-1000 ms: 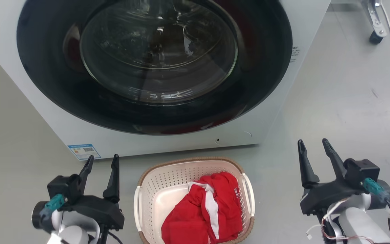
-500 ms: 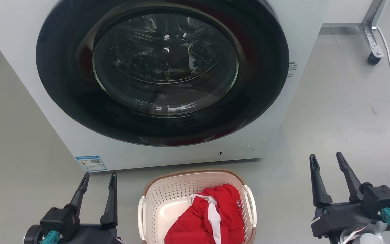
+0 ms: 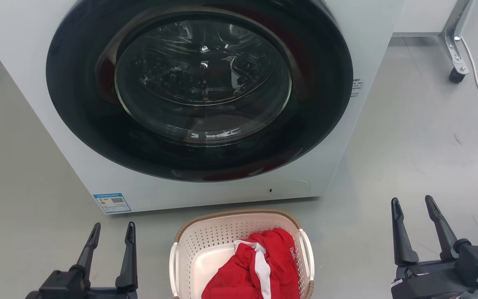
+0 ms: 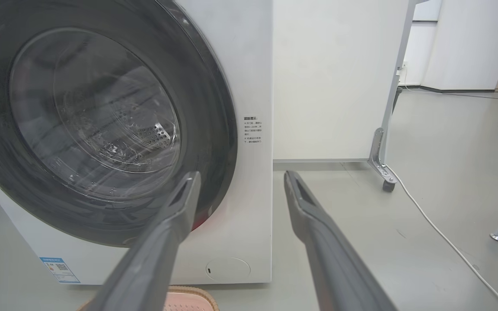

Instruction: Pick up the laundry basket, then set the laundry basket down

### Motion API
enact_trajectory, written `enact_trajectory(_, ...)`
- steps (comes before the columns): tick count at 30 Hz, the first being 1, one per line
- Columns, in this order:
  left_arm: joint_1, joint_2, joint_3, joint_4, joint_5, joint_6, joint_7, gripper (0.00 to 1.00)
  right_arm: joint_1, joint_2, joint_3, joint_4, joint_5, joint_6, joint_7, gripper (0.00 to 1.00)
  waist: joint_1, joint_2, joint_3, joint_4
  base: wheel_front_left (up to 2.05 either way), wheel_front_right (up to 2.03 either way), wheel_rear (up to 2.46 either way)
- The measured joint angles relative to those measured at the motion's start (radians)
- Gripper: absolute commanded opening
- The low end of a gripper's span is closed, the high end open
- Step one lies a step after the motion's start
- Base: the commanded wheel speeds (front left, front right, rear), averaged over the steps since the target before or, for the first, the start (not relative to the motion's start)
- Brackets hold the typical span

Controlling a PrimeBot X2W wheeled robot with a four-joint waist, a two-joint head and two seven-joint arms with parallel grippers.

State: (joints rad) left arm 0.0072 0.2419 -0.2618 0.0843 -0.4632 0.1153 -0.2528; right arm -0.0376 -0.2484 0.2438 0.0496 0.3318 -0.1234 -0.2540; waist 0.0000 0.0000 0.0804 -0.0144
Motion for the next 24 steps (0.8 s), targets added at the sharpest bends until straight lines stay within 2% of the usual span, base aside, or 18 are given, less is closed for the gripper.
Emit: enact_trajectory(24,0.038,-0.016,0.013,-0.04,0.044,0.008,0.028,1.0,0.05,0.021,-0.049,-0.043,-0.061,-0.001,0.024,1.0,0.0001,0.0,-0.015,0.007,0.0,0.0,0.0)
